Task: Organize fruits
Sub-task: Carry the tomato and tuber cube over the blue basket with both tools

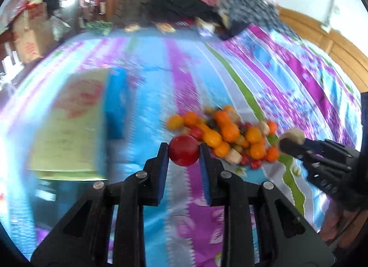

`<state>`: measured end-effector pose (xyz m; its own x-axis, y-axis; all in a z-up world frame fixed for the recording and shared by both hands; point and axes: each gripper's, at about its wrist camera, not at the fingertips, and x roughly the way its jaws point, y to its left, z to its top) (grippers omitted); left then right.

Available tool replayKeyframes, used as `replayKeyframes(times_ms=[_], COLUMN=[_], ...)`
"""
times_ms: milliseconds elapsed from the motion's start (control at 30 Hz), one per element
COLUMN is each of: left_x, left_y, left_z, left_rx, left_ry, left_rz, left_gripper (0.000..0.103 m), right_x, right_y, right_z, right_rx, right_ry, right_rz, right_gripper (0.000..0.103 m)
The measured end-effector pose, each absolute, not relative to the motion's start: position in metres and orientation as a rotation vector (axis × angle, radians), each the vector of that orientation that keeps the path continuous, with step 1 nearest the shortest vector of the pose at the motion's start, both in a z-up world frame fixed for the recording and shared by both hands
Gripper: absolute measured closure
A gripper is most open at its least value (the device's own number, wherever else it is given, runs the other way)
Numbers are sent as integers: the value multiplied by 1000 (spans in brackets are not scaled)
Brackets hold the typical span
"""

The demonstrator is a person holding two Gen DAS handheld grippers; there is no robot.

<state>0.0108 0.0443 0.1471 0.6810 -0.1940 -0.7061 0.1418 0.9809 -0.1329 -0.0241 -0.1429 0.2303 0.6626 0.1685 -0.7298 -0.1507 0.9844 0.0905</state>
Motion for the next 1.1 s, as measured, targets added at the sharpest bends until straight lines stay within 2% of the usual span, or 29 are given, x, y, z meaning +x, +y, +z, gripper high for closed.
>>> replayKeyframes(times_ms=[233,567,800,1100], left_x=[-8,-49,-73,-106], left_y=[107,185,239,305], left_z=[190,243,257,254], left_rx=[-108,-170,-214,-283], left_ry=[746,639,599,578], left_rz=[-36,96,208,344], left_gripper=[76,76,76,76], right_x=[-19,-7,-9,-20], right_y=[-88,15,90,182], right_z=[291,344,374,384], right_rx=[-10,-87,-129,-178], right_ry=[755,697,662,668], right_rz=[264,432,546,693], right_gripper=[73,73,73,73])
